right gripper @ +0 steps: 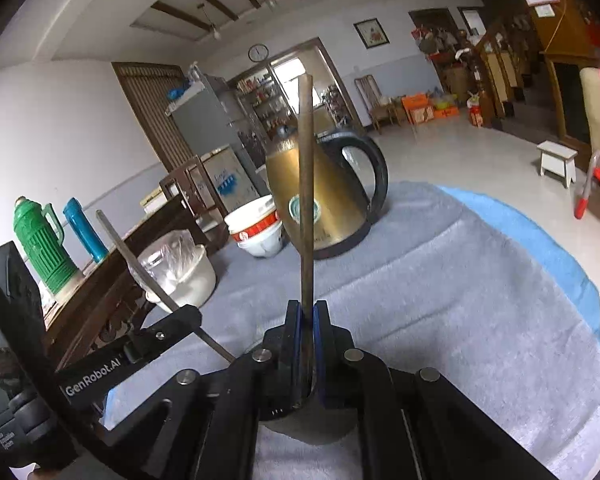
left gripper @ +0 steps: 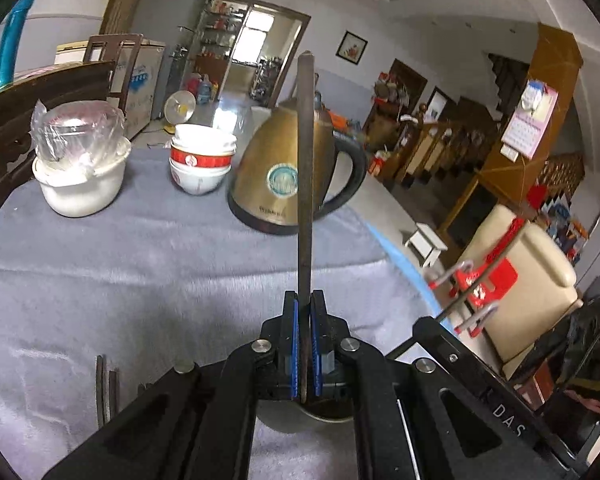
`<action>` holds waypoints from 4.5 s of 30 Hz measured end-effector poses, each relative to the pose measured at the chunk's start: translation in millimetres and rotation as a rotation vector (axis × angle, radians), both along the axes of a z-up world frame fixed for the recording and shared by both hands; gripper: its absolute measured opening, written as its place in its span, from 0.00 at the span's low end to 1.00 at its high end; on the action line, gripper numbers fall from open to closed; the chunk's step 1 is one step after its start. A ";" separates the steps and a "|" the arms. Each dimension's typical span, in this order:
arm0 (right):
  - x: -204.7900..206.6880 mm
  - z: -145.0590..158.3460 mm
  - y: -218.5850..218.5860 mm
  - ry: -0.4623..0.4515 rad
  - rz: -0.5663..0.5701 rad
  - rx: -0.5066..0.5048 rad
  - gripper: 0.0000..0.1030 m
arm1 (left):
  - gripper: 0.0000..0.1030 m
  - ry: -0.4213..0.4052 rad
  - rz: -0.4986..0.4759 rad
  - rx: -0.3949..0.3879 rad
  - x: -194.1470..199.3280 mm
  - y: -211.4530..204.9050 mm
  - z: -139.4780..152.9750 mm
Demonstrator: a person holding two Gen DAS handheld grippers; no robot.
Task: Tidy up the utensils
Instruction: 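Lift the chopsticks with both tools and carry them over the grey holder cup, then lower the chopsticks into the grey holder cup and open both tools, then move both open tools back to the remaining chopsticks, then grasp another chopstick with the right tool while the left tool grasps one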
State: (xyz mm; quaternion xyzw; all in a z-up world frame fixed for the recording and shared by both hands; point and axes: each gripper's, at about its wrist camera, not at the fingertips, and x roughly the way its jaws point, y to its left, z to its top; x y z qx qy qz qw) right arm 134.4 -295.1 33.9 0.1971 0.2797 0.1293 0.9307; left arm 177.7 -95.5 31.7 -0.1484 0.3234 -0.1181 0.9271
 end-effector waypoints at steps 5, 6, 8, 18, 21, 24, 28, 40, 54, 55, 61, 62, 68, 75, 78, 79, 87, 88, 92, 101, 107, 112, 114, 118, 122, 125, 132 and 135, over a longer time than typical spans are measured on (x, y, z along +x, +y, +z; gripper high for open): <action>3.5 -8.2 4.3 0.036 0.018 -0.001 0.08 | 0.06 0.025 -0.017 0.021 -1.1 -3.3 -5.2; 4.8 -9.6 4.7 0.049 0.021 0.000 0.08 | 0.06 0.036 -0.022 0.019 -1.5 -3.1 -5.6; 5.5 -10.8 3.8 0.063 0.012 0.008 0.10 | 0.08 0.040 -0.019 0.027 -2.1 -2.0 -5.0; -10.6 9.7 -6.0 0.077 -0.021 0.007 0.10 | 0.53 0.000 0.023 -0.003 -35.4 27.5 21.5; -26.9 18.4 -10.7 0.062 -0.043 0.008 0.13 | 0.69 -0.026 0.060 0.004 -56.7 45.2 29.0; -48.2 18.6 -13.0 0.055 -0.070 0.009 0.64 | 0.79 -0.035 0.126 0.066 -81.5 67.9 25.0; -79.9 3.3 -4.7 0.056 -0.072 -0.031 0.94 | 0.79 0.043 0.195 0.171 -103.7 95.2 -0.5; -94.3 -61.9 51.8 0.290 0.074 -0.148 0.94 | 0.79 0.327 0.363 0.227 -134.7 160.2 -75.9; -98.6 -84.9 67.8 0.358 0.108 -0.195 0.94 | 0.79 0.409 0.346 0.272 -134.7 153.5 -102.6; -98.0 -85.6 67.6 0.362 0.107 -0.195 0.94 | 0.79 0.413 0.345 0.275 -134.4 152.9 -103.5; -96.8 -93.1 68.3 0.390 0.111 -0.198 0.94 | 0.79 0.423 0.336 0.298 -133.8 148.1 -107.7; -96.7 -94.1 68.4 0.394 0.112 -0.197 0.94 | 0.79 0.427 0.335 0.301 -133.7 147.8 -108.9; -97.1 -95.9 70.5 0.412 0.124 -0.192 0.94 | 0.79 0.446 0.324 0.315 -133.9 146.0 -115.1; -83.9 -84.5 95.6 0.432 0.226 -0.145 0.92 | 0.79 0.470 0.320 0.307 -134.2 146.3 -122.3; -71.3 -83.5 113.3 0.450 0.266 -0.140 0.89 | 0.79 0.470 0.317 0.304 -134.4 147.1 -121.8; -65.2 -83.3 120.5 0.454 0.282 -0.134 0.83 | 0.79 0.471 0.318 0.301 -134.6 147.9 -121.6; -29.2 -103.6 149.3 0.578 0.289 -0.101 0.37 | 0.79 0.480 0.325 0.275 -132.9 155.5 -119.4; -26.0 -103.7 153.3 0.587 0.286 -0.131 0.28 | 0.79 0.483 0.323 0.272 -132.1 155.7 -119.4; -16.9 -106.3 157.9 0.633 0.351 -0.167 0.09 | 0.79 0.494 0.295 0.270 -127.7 153.2 -118.3; -2.7 -105.1 163.4 0.694 0.485 -0.333 0.08 | 0.79 0.547 0.167 0.207 -82.3 133.7 -100.8; -5.0 -107.9 151.6 0.670 0.486 -0.260 0.08 | 0.71 0.632 0.145 0.166 -41.2 122.9 -99.7; -5.5 -108.2 145.3 0.659 0.493 -0.216 0.08 | 0.43 0.714 0.139 0.150 -23.1 117.3 -112.8; -5.1 -109.2 138.5 0.656 0.497 -0.195 0.08 | 0.23 0.713 0.158 0.194 -20.5 116.3 -113.6; -4.7 -111.3 129.4 0.652 0.507 -0.164 0.08 | 0.09 0.736 0.137 0.182 -20.1 124.2 -116.9; -2.4 -112.6 126.3 0.660 0.517 -0.148 0.08 | 0.09 0.787 0.064 0.178 -27.2 132.5 -119.9; 0.6 -111.8 127.6 0.681 0.529 -0.163 0.08 | 0.10 0.836 0.043 0.177 -27.8 136.3 -122.7; 14.1 -105.7 153.5 0.745 0.568 -0.310 0.10 | 0.23 0.847 0.110 0.128 -2.9 152.7 -126.3; 16.1 -104.1 158.9 0.758 0.574 -0.351 0.10 | 0.07 0.834 0.089 0.151 1.1 150.4 -128.1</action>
